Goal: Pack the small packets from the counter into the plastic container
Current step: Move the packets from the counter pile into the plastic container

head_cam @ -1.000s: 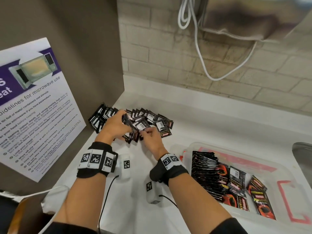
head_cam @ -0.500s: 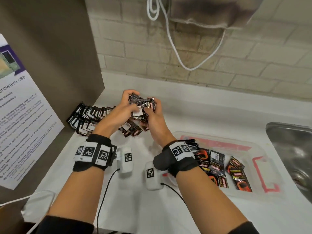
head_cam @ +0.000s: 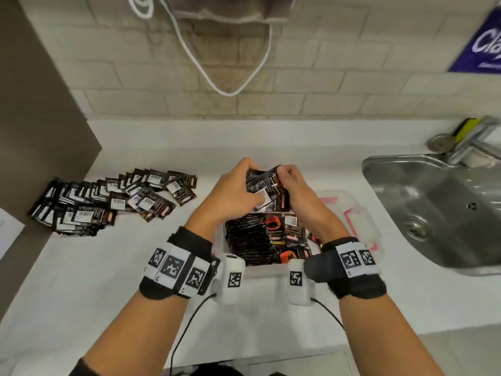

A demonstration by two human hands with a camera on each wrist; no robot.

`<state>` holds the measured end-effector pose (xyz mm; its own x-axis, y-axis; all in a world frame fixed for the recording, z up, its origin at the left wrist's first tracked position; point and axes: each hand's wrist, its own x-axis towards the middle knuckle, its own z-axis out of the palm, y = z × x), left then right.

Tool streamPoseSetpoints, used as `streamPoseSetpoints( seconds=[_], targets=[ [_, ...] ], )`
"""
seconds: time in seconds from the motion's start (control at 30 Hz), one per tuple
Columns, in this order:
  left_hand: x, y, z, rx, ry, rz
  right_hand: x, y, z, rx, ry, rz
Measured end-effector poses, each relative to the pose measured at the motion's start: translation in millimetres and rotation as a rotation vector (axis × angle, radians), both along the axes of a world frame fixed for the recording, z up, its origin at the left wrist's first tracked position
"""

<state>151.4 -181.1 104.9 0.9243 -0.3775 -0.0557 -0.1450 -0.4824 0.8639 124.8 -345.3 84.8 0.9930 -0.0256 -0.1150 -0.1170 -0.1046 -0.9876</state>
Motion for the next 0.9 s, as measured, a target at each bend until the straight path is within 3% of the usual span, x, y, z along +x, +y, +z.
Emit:
streamPoseSetpoints(
  seconds=[0.23,0.4,0.6,0.73,0.9],
  targets=[
    [-34,-66,-29,0.173,-0.047,-0.118,-43,-53,-22,0.05,0.126,-0.059],
    [-40,-87,-45,0.52,-0.048,-0.219,-54,-73,-40,-0.181,0.282,0.075],
    [-38,-91,-54,0.8,-0.068,-0.396,-50,-72,-44,-0.41,0.434,0.262],
    [-32,-87,-51,0.859,-0.045,-0.475,-47,-73,-43,-0.524,0.397,0.31],
    [-22,-80,-40,0.784,0.055,-0.587,-47,-83,-44,-0.452,0.386,0.286]
  ],
)
